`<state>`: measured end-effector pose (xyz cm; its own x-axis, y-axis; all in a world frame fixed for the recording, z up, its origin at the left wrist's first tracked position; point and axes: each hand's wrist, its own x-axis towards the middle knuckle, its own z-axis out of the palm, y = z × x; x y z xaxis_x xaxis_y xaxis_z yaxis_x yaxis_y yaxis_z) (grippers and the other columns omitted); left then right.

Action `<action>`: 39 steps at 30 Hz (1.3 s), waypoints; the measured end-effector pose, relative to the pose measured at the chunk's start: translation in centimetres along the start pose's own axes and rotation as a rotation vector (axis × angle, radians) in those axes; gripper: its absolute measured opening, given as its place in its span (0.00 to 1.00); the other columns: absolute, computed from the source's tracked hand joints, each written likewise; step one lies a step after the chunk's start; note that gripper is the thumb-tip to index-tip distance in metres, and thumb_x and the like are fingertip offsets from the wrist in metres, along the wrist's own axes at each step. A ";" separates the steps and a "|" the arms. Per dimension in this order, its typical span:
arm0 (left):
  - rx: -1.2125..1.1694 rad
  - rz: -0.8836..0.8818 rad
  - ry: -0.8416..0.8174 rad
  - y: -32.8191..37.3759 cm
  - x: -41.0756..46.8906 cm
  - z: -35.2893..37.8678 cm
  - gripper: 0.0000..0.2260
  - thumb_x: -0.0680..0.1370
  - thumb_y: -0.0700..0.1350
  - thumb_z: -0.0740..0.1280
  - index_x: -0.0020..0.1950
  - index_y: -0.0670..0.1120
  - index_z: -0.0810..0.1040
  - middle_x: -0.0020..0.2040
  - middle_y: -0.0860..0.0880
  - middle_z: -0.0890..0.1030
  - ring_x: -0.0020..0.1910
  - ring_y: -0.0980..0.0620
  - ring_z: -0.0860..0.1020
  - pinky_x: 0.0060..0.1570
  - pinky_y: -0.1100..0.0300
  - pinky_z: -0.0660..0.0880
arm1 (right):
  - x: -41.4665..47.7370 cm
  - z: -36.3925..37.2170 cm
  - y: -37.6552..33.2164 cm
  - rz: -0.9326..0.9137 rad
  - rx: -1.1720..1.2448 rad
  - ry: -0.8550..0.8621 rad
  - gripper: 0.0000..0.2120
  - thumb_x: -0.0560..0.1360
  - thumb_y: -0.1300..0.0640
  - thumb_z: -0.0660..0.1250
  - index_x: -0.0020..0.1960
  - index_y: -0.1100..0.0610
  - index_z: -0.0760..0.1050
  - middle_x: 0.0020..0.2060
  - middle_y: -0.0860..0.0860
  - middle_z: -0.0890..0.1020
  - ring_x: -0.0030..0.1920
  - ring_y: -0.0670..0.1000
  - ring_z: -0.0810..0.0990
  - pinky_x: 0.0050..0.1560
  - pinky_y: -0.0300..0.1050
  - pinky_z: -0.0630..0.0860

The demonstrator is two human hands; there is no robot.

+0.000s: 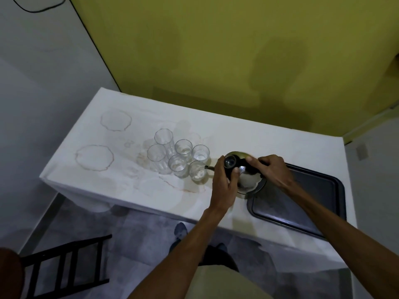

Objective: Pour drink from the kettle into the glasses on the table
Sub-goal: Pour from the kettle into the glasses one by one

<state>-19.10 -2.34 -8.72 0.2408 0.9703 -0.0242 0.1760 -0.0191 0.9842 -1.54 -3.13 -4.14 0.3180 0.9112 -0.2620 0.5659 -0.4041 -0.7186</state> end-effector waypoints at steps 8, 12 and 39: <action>0.005 0.020 -0.027 0.2 -0.2 -0.4 0.23 0.84 0.54 0.59 0.76 0.44 0.67 0.70 0.45 0.76 0.68 0.52 0.75 0.63 0.68 0.72 | -0.5 0.2 -0.2 0.016 -0.007 0.021 0.57 0.57 0.11 0.56 0.33 0.70 0.78 0.28 0.68 0.77 0.29 0.52 0.71 0.36 0.48 0.65; 0.011 0.021 -0.031 0.4 -0.3 -0.6 0.18 0.85 0.48 0.60 0.74 0.45 0.68 0.69 0.47 0.76 0.66 0.66 0.73 0.61 0.74 0.70 | -0.4 0.4 -0.2 0.007 -0.014 0.029 0.56 0.58 0.12 0.56 0.31 0.70 0.74 0.24 0.56 0.71 0.28 0.51 0.67 0.36 0.47 0.62; 0.267 0.025 -0.119 2.1 -0.3 -0.9 0.29 0.83 0.54 0.61 0.80 0.41 0.61 0.79 0.43 0.65 0.79 0.49 0.62 0.75 0.64 0.58 | -3.4 3.2 2.9 0.131 0.567 0.105 0.46 0.66 0.22 0.69 0.33 0.70 0.81 0.37 0.75 0.83 0.35 0.58 0.78 0.41 0.54 0.71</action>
<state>-19.65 -2.50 -6.54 0.3557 0.9339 -0.0366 0.4094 -0.1205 0.9044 -3.43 -7.18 -7.45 0.4479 0.8321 -0.3271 0.0314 -0.3803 -0.9243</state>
